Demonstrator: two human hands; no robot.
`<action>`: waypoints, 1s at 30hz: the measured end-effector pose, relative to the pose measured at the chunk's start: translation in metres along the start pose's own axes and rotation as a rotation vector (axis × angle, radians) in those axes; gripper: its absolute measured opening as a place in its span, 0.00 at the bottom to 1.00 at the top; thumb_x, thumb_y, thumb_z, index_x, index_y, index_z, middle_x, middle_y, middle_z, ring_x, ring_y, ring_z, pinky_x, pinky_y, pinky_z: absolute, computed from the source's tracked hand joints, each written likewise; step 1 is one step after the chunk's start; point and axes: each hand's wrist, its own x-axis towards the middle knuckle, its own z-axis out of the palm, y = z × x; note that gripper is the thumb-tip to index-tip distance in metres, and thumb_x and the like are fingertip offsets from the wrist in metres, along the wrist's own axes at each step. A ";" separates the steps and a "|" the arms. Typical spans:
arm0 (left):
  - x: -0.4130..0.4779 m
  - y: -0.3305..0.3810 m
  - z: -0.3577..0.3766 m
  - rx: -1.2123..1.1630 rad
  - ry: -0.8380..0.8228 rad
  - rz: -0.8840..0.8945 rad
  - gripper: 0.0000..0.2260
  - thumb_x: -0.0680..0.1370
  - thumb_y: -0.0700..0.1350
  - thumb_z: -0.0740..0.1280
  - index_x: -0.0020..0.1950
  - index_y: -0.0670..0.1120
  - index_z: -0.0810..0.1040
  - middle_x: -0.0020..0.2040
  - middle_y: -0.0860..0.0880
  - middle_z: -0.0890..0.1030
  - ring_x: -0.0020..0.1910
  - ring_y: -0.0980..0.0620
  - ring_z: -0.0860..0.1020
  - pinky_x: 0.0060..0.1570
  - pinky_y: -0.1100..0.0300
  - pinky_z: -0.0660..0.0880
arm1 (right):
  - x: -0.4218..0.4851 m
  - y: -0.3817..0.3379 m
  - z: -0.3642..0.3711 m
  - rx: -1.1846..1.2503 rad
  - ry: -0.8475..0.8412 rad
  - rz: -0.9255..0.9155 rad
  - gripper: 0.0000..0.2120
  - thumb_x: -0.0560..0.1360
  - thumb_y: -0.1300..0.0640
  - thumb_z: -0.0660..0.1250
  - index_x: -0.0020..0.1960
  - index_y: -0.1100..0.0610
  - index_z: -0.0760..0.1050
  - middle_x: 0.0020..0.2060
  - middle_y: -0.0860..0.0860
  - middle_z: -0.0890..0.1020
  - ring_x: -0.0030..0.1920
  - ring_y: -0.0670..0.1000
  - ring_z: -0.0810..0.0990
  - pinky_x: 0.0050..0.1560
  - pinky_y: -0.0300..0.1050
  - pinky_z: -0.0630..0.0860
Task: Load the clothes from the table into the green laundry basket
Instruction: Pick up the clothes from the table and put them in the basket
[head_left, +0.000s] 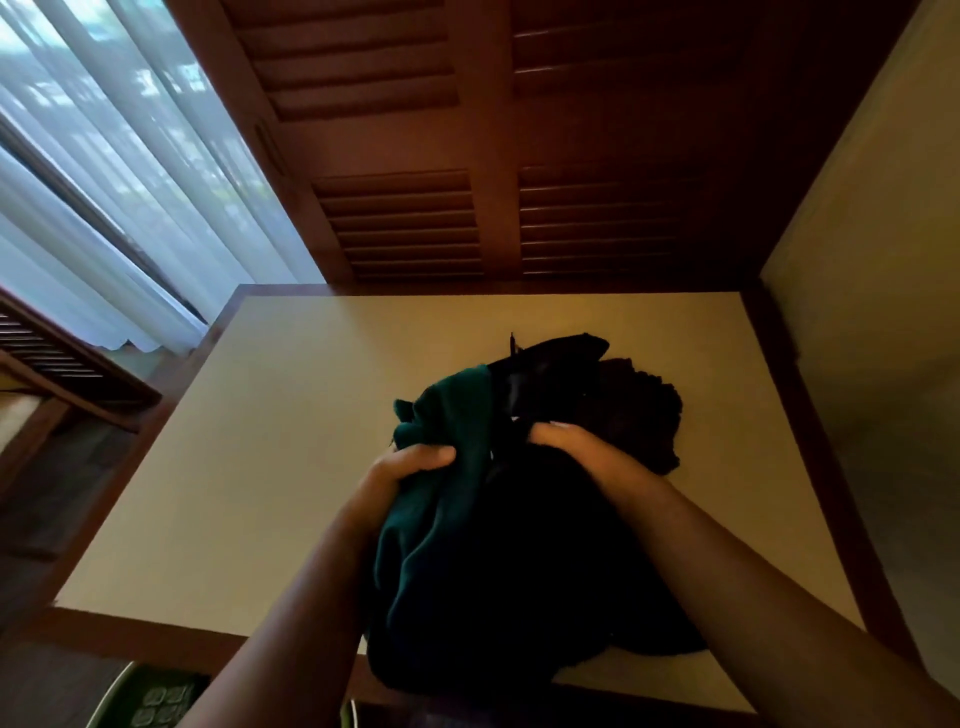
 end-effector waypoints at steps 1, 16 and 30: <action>0.002 0.000 -0.002 -0.006 0.016 0.040 0.28 0.48 0.41 0.85 0.47 0.36 0.86 0.39 0.39 0.87 0.34 0.44 0.86 0.33 0.55 0.83 | 0.003 -0.003 -0.001 0.005 0.024 -0.030 0.10 0.82 0.58 0.63 0.43 0.48 0.72 0.40 0.44 0.75 0.38 0.39 0.71 0.32 0.24 0.70; 0.006 -0.024 -0.016 0.005 0.158 0.071 0.08 0.63 0.31 0.73 0.32 0.43 0.88 0.33 0.46 0.86 0.31 0.53 0.85 0.31 0.62 0.80 | 0.008 0.014 0.015 -0.055 0.577 -0.544 0.19 0.79 0.37 0.61 0.50 0.51 0.81 0.47 0.49 0.84 0.50 0.49 0.83 0.56 0.49 0.79; -0.063 -0.077 -0.089 -0.337 0.644 0.152 0.09 0.81 0.49 0.66 0.51 0.45 0.81 0.40 0.47 0.85 0.33 0.52 0.84 0.38 0.56 0.81 | 0.074 0.087 0.007 -0.546 0.390 0.138 0.40 0.58 0.27 0.58 0.65 0.44 0.76 0.63 0.55 0.79 0.61 0.60 0.77 0.66 0.57 0.74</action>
